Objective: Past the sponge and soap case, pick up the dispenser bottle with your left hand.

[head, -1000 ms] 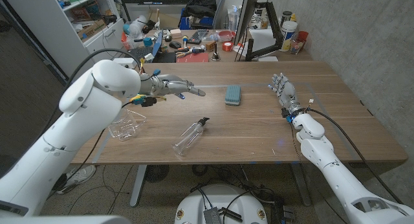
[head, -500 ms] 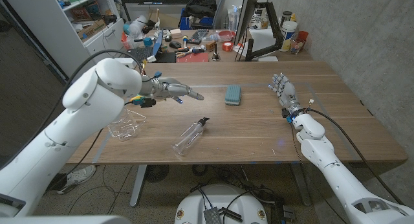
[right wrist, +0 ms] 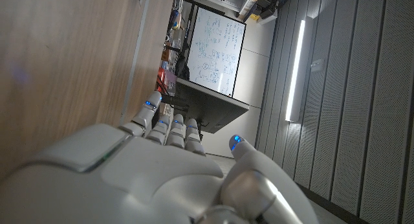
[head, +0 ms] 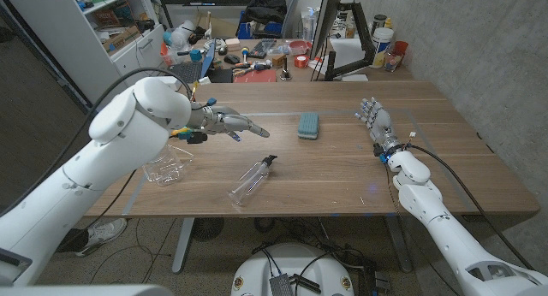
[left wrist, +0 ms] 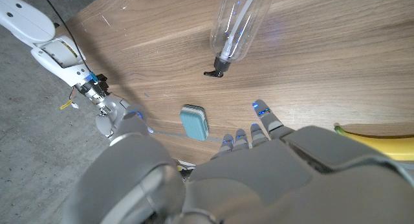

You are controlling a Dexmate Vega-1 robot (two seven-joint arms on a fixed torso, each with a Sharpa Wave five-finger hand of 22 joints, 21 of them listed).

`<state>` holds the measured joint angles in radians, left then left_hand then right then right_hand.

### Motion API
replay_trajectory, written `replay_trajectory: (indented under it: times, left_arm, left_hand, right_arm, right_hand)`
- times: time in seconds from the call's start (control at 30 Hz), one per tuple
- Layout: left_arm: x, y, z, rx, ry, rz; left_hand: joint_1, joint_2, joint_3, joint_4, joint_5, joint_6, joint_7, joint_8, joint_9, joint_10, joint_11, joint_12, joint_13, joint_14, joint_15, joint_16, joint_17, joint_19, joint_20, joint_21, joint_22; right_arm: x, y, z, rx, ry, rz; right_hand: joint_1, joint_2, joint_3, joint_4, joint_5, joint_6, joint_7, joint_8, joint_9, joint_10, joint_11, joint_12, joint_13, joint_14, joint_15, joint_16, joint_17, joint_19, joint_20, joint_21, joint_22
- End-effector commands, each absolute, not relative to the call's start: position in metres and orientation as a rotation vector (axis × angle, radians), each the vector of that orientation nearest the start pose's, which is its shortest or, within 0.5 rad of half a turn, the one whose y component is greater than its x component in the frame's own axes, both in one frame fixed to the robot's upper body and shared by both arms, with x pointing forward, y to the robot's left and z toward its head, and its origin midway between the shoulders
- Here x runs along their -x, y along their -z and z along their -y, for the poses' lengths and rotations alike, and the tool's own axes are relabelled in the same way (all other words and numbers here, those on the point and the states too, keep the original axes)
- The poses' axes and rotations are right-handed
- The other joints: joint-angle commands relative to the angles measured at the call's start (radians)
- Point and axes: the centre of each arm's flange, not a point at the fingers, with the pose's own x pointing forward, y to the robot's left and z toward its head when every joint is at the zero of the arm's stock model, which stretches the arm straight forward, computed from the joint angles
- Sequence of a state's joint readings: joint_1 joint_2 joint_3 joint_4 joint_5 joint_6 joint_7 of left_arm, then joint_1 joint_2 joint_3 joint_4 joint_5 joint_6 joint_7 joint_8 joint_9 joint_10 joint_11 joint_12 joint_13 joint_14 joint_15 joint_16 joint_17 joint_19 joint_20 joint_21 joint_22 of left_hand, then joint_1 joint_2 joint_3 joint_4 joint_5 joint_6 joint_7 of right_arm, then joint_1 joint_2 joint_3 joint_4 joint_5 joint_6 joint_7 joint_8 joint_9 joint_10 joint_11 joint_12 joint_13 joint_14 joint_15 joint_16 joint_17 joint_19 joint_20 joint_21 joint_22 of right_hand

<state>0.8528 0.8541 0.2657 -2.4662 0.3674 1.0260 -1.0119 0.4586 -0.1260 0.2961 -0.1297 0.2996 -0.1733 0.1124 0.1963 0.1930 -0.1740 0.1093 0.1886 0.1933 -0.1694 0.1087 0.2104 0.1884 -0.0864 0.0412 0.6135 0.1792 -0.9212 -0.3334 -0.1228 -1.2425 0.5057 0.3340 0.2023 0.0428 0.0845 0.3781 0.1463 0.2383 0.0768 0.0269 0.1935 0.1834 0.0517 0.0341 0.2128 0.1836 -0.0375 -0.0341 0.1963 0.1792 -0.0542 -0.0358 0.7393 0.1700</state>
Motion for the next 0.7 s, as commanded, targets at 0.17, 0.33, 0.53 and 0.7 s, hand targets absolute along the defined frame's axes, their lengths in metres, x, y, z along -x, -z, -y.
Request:
replay_trajectory:
  times: [0.17, 0.33, 0.53, 0.7]
  left_arm:
    - [-0.4528, -0.0635, -0.2175, -1.188, 0.444, -0.043]
    - [-0.4543, -0.0612, -0.2148, -1.208, 0.447, -0.055]
    - [-0.4569, -0.0593, -0.2123, -1.225, 0.461, -0.086]
    - [-0.4589, -0.0589, -0.2105, -1.239, 0.472, -0.107]
  left_hand:
    - [0.021, 0.011, 0.000, -0.001, 0.006, -0.180, 0.083, -0.001, 0.002, -0.064, 0.005, 0.003, 0.005, -0.062, 0.007, 0.000, 0.004, -0.001, 0.009, -0.006, 0.003]
    - [0.036, 0.018, 0.002, -0.003, 0.007, -0.199, 0.087, -0.007, 0.002, -0.081, 0.006, -0.001, 0.005, -0.074, 0.012, -0.004, 0.004, -0.011, 0.010, -0.014, 0.004]
    - [0.044, 0.020, 0.002, -0.005, 0.007, -0.201, 0.089, -0.006, 0.003, -0.084, 0.009, 0.000, 0.005, -0.076, 0.013, -0.003, 0.004, -0.012, 0.011, -0.017, 0.004]
    - [0.051, 0.022, 0.002, -0.006, 0.008, -0.199, 0.091, -0.005, 0.003, -0.084, 0.011, 0.000, 0.006, -0.077, 0.016, -0.003, 0.004, -0.013, 0.012, -0.019, 0.004]
  right_arm:
    - [-0.6472, 0.0554, 0.3125, -0.096, -0.197, 0.642]
    - [-0.6482, 0.0566, 0.3129, -0.098, -0.199, 0.639]
    - [-0.6503, 0.0583, 0.3124, -0.102, -0.202, 0.635]
    - [-0.6515, 0.0592, 0.3124, -0.105, -0.202, 0.634]
  right_hand:
    - [0.005, 0.068, -0.001, 0.003, 0.003, 0.008, 0.001, 0.000, 0.005, 0.006, -0.002, 0.000, 0.003, 0.010, -0.014, -0.003, 0.002, 0.003, -0.113, -0.003, 0.002]
    - [0.004, 0.068, -0.001, 0.004, 0.003, 0.008, 0.000, 0.000, 0.005, 0.006, -0.003, -0.001, 0.003, 0.011, -0.014, -0.003, 0.002, 0.003, -0.113, -0.005, 0.002]
    - [0.004, 0.068, -0.001, 0.004, 0.003, 0.008, 0.001, 0.000, 0.005, 0.007, -0.002, 0.000, 0.003, 0.010, -0.014, -0.003, 0.002, 0.004, -0.112, -0.007, 0.002]
    - [0.004, 0.068, -0.001, 0.005, 0.003, 0.008, 0.002, 0.000, 0.005, 0.007, -0.002, 0.000, 0.003, 0.010, -0.014, -0.004, 0.002, 0.005, -0.113, -0.009, 0.002]
